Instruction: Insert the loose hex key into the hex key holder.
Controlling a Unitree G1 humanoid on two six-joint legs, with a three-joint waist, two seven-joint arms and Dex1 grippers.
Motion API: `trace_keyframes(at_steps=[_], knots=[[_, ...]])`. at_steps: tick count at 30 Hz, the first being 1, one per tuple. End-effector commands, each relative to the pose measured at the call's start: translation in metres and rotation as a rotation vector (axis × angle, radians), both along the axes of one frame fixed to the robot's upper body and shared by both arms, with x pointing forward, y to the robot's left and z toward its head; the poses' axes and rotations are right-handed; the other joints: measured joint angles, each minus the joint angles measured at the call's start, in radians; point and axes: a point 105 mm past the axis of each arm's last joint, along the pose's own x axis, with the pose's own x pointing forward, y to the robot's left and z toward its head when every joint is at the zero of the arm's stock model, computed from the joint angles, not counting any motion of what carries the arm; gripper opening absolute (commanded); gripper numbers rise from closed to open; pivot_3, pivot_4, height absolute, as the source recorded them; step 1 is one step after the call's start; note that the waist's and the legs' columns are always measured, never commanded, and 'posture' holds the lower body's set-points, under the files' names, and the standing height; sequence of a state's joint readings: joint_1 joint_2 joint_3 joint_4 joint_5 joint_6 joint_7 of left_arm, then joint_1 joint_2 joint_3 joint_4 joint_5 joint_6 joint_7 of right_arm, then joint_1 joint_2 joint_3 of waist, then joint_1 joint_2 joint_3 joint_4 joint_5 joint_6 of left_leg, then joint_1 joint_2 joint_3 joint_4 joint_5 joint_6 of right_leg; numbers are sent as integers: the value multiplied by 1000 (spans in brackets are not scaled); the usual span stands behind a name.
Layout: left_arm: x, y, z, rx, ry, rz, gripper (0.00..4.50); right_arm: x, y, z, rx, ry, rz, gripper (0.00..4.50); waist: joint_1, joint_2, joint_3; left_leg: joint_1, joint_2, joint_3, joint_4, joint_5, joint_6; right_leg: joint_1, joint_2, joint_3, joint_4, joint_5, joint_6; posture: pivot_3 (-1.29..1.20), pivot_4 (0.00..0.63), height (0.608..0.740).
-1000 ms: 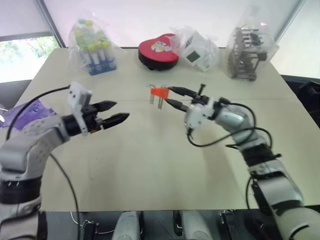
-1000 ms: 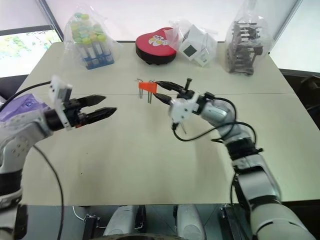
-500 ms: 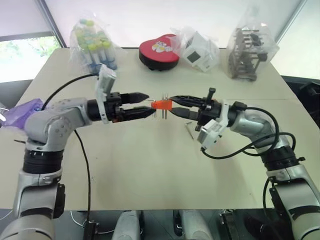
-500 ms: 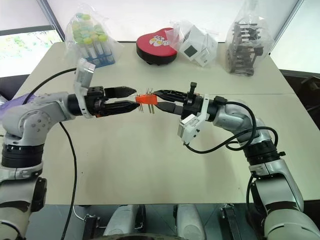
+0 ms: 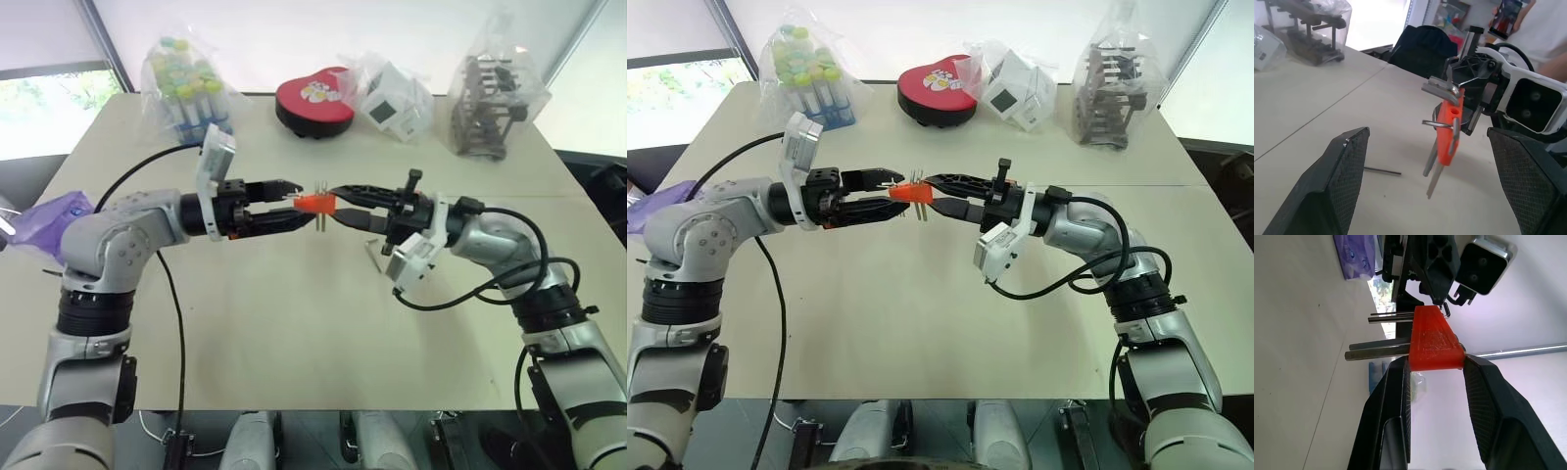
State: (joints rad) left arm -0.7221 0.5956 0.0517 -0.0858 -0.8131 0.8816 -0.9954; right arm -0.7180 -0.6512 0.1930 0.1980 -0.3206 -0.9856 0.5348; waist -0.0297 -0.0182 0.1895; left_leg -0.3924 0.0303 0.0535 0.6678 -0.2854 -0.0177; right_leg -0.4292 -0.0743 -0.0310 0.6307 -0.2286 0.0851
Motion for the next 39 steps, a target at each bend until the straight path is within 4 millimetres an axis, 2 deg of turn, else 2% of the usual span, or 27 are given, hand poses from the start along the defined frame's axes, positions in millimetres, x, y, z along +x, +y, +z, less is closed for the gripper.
trace_keyframes(at_steps=[1,2,8,21,22,24,26,29,31,33,37,39], knots=[[1,-5,12,-16,-62,-13,3464,-8,0,15,22,-50,23,988,4,0,0,0,0,0,0,0,0,0,0,0,0,0,0,0,150,740],[2,-7,12,-23,-60,-17,3128,-9,0,15,20,-49,22,988,9,0,0,0,0,0,0,0,0,0,0,0,0,0,0,0,150,740],[6,-17,7,-44,-45,-34,28,-10,0,16,15,-49,11,988,18,0,0,0,0,0,1,0,0,1,0,0,0,0,0,0,150,740],[9,-14,9,-32,-82,9,28,-5,-3,17,14,-28,-16,988,16,0,0,0,0,0,1,0,0,1,2,0,0,0,0,0,150,740],[9,-14,9,-28,-88,13,0,-4,-3,17,15,-24,-19,2017,16,0,0,0,0,0,1,0,0,1,2,0,0,0,0,0,150,740],[8,-13,8,-14,-104,24,0,-3,-3,16,16,-16,-26,2817,16,0,0,0,0,-1,1,0,0,1,2,0,0,0,0,0,150,740],[8,-11,6,10,-125,42,0,-1,-5,13,6,2,-40,3846,16,0,0,0,1,0,1,0,0,1,2,0,0,0,0,0,150,740],[10,-8,4,39,-155,76,0,7,-11,11,39,89,-88,3846,16,0,0,0,1,0,1,0,0,1,2,0,0,0,0,0,150,740],[11,-5,2,60,-185,102,0,22,-19,9,112,245,-178,3846,17,0,0,0,1,0,1,0,0,1,2,0,0,0,0,0,150,740],[14,-1,2,68,-221,165,0,49,-40,-8,301,647,-382,3846,19,0,0,0,1,0,1,0,0,1,2,0,0,0,0,0,150,740],[18,4,2,72,-258,235,0,57,-52,-38,450,1075,-574,3846,22,0,0,0,2,-1,3,0,0,2,2,0,1,0,0,0,150,740],[19,6,3,70,-270,261,0,58,-52,-50,505,1200,-650,3846,20,0,0,0,2,-1,3,0,0,2,2,0,1,0,0,0,150,740]])
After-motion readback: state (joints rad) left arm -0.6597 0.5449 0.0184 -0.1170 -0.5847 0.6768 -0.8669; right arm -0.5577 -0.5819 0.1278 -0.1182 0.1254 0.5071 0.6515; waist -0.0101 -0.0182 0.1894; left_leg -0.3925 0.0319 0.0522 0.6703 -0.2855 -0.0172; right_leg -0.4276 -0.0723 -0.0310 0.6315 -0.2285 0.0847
